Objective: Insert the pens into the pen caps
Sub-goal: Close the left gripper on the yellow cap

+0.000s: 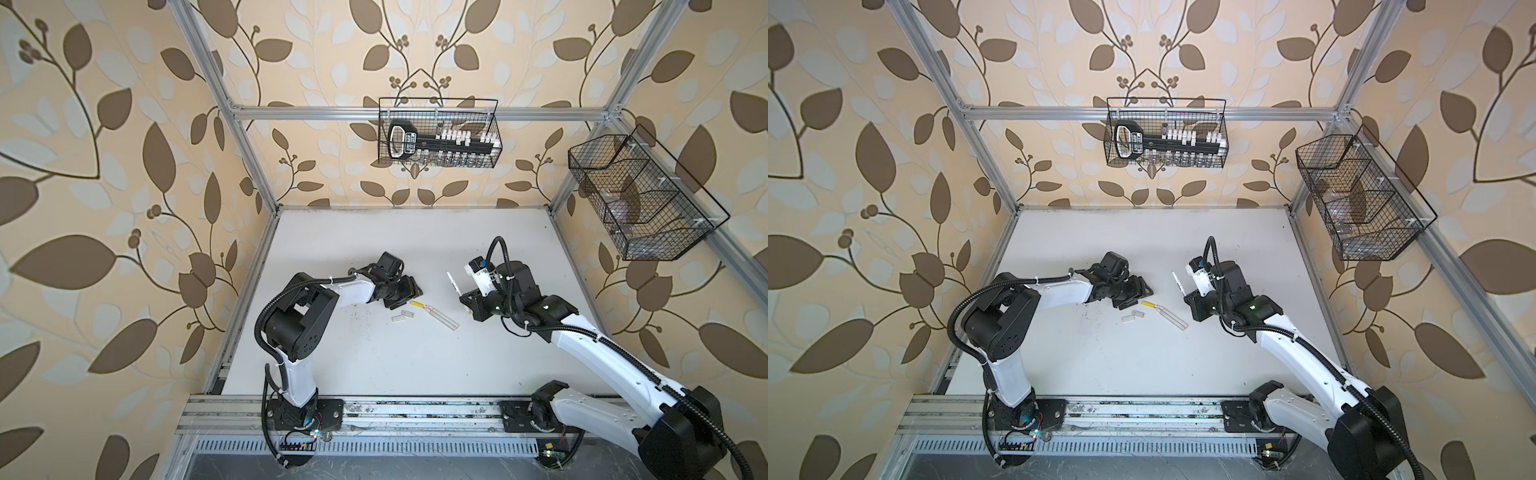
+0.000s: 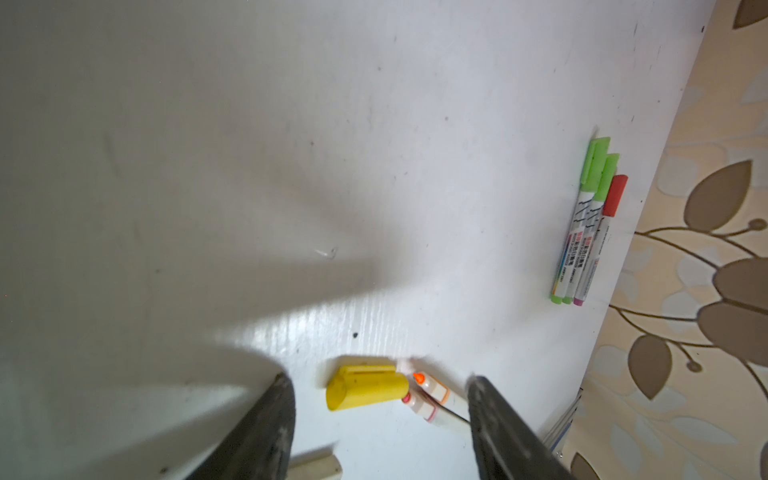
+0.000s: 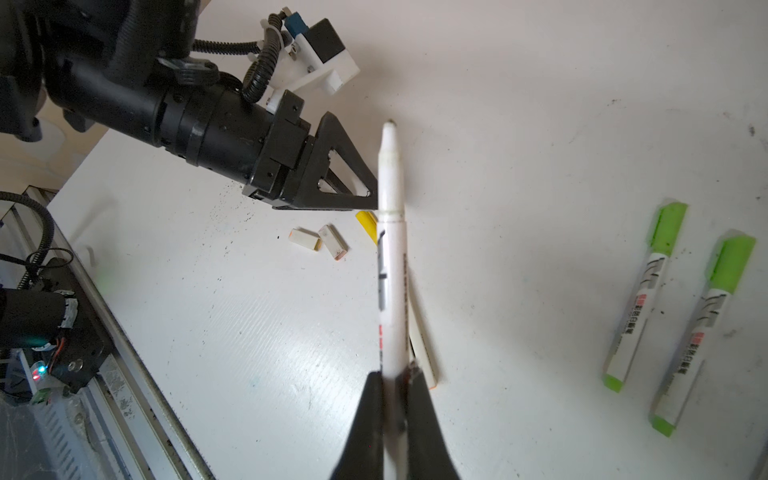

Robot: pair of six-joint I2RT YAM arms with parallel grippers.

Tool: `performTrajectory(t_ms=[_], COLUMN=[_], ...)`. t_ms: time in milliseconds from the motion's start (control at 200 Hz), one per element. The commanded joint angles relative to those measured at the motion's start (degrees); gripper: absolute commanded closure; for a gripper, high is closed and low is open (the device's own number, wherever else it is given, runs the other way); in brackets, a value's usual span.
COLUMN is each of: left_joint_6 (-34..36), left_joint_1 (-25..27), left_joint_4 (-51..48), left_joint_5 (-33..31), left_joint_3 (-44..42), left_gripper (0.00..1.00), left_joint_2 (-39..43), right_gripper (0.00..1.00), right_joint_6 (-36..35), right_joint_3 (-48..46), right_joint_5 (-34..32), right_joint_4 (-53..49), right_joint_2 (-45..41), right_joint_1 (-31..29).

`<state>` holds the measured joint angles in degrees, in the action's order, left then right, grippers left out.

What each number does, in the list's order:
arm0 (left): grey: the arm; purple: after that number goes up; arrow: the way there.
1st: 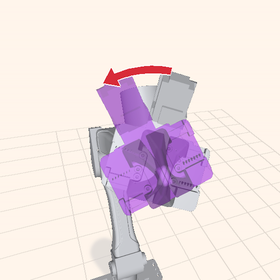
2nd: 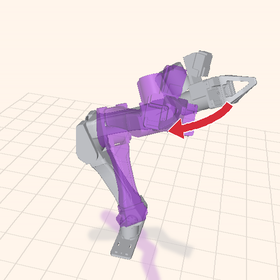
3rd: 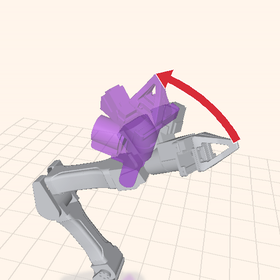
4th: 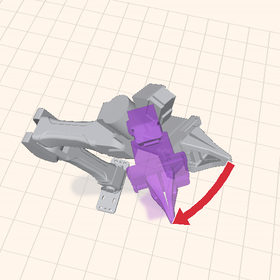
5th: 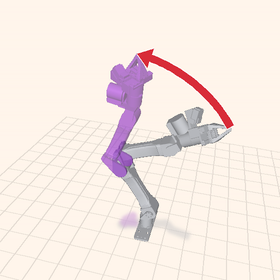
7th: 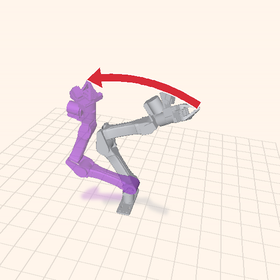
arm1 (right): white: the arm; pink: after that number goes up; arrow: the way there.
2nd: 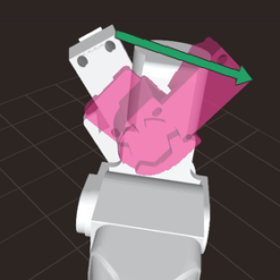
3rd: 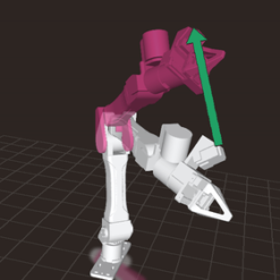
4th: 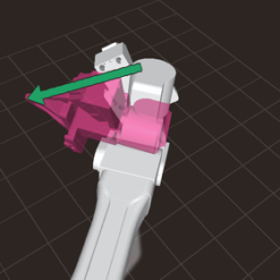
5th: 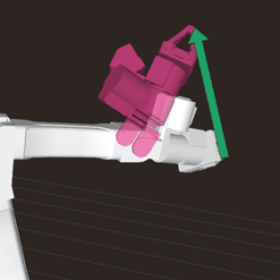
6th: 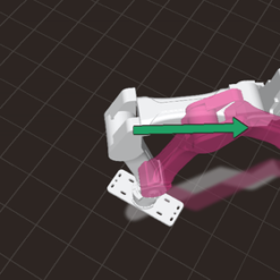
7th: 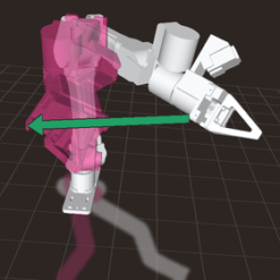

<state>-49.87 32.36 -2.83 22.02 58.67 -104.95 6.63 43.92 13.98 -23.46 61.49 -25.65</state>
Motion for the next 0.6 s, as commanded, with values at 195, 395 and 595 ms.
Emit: performTrajectory(t_ms=[195, 395, 595], left_joint_6=[-6.4, -7.9, -8.2], left_joint_1=[2.0, 2.2, 2.3], left_joint_4=[0.1, -1.6, -2.5], left_joint_5=[0.7, -2.3, -2.9], left_joint_3=[-1.4, -0.1, 2.8], left_gripper=[0.31, 0.40, 0.47], left_joint_2=[1.9, 0.9, -3.2], right_gripper=[0.96, 0.96, 0.96], right_joint_6=[0.1, 0.0, 0.1], right_joint_3=[-0.9, -0.9, -0.9], right_joint_5=[0.7, 0.7, 0.6], right_joint_4=[0.2, -0.1, -0.3], right_joint_2=[-0.7, -1.4, -1.8], right_joint_1=[-0.4, -0.4, -0.7])
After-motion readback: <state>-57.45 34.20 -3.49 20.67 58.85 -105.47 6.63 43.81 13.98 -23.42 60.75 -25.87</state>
